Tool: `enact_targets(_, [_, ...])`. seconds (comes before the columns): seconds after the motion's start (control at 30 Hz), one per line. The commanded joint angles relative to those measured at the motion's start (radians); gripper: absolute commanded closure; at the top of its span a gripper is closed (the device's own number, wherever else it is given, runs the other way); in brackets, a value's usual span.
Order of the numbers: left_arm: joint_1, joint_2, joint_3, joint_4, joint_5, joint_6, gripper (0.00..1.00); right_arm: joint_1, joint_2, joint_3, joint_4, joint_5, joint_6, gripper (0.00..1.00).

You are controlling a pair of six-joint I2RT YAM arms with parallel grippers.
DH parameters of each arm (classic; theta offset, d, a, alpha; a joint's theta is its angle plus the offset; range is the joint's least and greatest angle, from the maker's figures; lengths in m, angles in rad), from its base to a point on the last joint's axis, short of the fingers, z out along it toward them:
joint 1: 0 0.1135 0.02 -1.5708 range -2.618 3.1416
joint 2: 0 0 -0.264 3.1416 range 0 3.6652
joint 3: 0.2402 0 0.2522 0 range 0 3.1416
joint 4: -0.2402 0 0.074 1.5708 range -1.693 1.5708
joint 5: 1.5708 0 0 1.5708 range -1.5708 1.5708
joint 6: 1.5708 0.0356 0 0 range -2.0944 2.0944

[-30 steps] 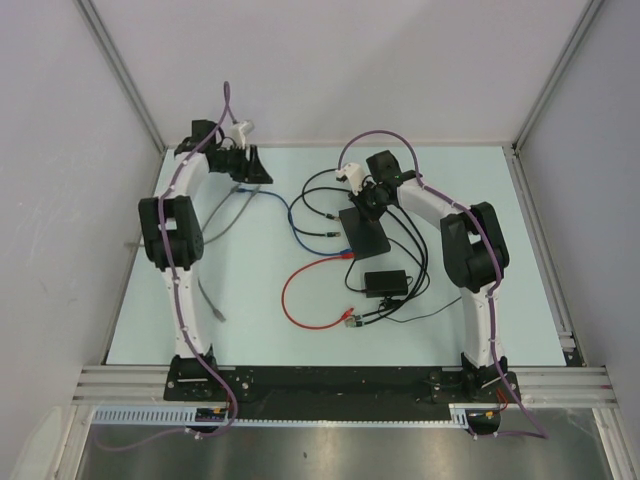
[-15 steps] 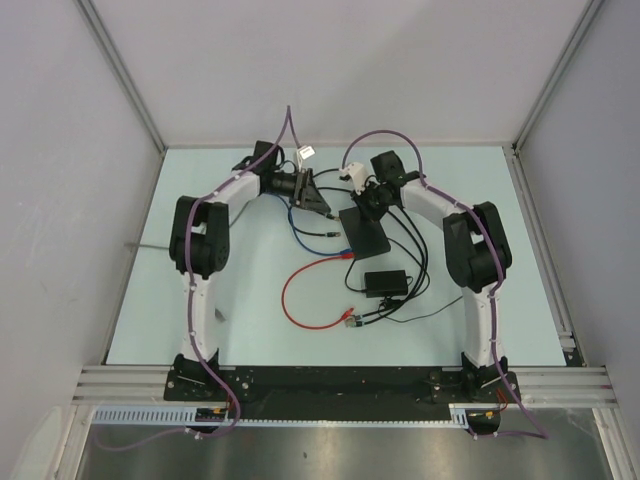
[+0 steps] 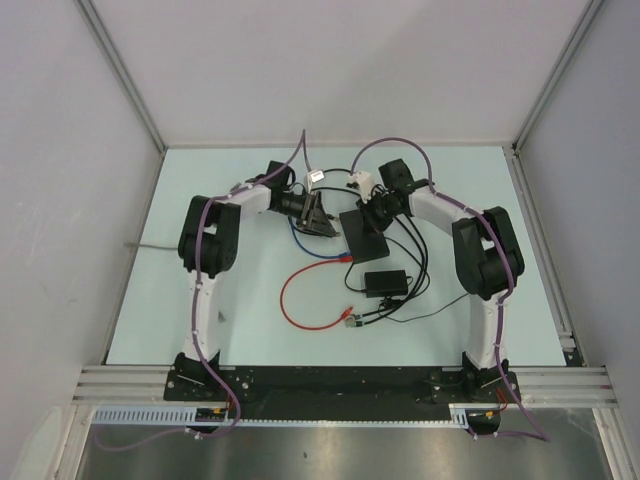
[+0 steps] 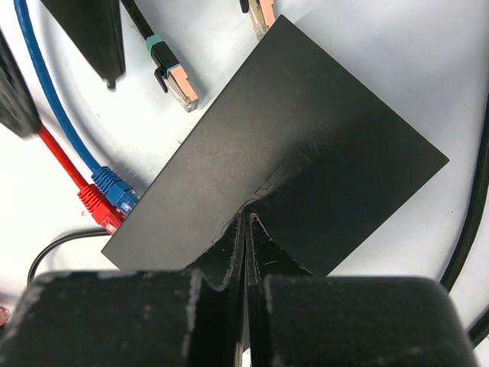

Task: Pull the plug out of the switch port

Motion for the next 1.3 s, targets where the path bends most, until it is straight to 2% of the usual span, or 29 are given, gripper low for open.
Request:
enact_targets(0.0, [-0.026, 0.022, 0.017, -0.037, 0.006, 0.085, 0.47, 0.0, 0.071, -0.088, -0.244, 0.032, 0.025, 1.0])
enact_targets(0.17, [-0.047, 0.058, 0.053, -0.07, -0.023, 0.122, 0.47, 0.015, 0.14, -0.093, -0.222, 0.109, 0.051, 1.0])
enact_targets(0.53, [-0.096, 0.119, 0.109, -0.107, -0.034, 0.15, 0.48, 0.002, 0.183, -0.082, -0.202, 0.095, 0.091, 0.98])
enact_targets(0.97, [-0.11, 0.171, 0.175, -0.15, -0.023, 0.172, 0.58, -0.002, 0.217, -0.039, -0.24, 0.081, 0.083, 0.97])
enact_targets(1.27, [-0.129, 0.17, 0.178, -0.184, -0.009, 0.214, 0.6, -0.003, 0.22, -0.033, -0.245, 0.075, 0.08, 0.96])
